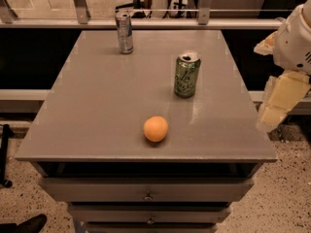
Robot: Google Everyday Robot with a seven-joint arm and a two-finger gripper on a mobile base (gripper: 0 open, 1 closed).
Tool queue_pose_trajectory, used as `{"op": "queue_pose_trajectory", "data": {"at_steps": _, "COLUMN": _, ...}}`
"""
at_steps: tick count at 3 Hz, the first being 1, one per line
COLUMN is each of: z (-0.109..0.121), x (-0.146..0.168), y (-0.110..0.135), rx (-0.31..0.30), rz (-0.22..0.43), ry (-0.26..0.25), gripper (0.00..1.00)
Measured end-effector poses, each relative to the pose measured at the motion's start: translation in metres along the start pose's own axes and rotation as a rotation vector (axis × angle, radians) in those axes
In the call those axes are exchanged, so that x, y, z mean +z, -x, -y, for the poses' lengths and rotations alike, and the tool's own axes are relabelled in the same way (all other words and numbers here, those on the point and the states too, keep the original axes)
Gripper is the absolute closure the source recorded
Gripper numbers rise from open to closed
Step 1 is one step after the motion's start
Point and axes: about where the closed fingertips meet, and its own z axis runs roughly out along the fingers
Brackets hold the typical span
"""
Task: Knock green can over
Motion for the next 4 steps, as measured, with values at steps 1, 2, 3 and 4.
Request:
{"op": "queue_pose_trajectory", "data": {"at_steps": 1, "z": 0.016, "x": 0.038, "y": 0.003, "rx": 0.062, "rz": 0.086, "ry": 0.032, "gripper": 0.00}}
{"op": "queue_pose_trajectory", "data": {"at_steps": 2, "z": 0.048, "x": 0.089, "y": 0.031, "rx": 0.153, "rz": 0.258, "ry": 0.057, "gripper": 0.00}}
{"op": "queue_pose_trajectory", "data": {"at_steps": 3, "z": 0.067, "x": 0.111, "y": 0.054, "rx": 0.207, "rz": 0.361, "ry": 0.060, "gripper": 0.00}}
{"op": "queue_pose_trajectory", "data": {"at_steps": 4, "z": 0.076, "x": 0.134, "y": 0.079, "rx": 0.282, "rz": 0.477, "ry": 0.088, "gripper": 0.00}}
